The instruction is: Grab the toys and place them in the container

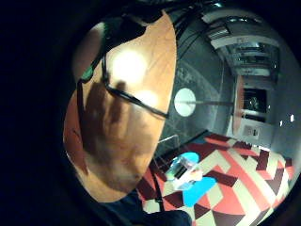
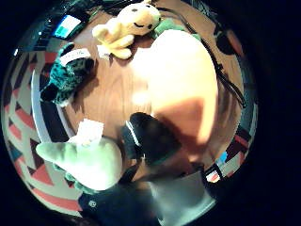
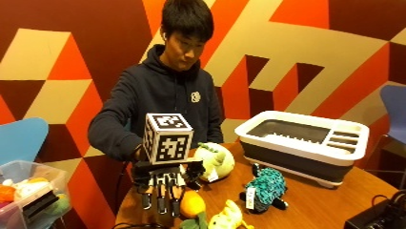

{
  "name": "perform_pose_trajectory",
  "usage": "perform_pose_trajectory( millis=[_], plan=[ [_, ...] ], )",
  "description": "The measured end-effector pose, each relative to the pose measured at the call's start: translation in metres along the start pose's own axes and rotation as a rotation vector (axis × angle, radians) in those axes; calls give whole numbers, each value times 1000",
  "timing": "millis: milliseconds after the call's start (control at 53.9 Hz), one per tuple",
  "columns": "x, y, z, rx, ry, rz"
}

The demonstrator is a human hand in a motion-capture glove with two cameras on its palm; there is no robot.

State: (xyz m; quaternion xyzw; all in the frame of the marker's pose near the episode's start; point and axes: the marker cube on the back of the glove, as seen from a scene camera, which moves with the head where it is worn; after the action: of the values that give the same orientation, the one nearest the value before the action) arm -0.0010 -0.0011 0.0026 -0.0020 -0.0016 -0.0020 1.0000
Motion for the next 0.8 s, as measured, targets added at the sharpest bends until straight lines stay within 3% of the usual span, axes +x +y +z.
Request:
perform_pose_trajectory(
  millis=[204, 390, 686, 798],
  plan=[
    [-18, -5, 15, -29, -141, -80],
    [-33, 2, -7, 106, -285, -185],
    [-83, 80, -160, 575, -675, -416],
    [-125, 87, -209, 654, -851, -544]
  ],
)
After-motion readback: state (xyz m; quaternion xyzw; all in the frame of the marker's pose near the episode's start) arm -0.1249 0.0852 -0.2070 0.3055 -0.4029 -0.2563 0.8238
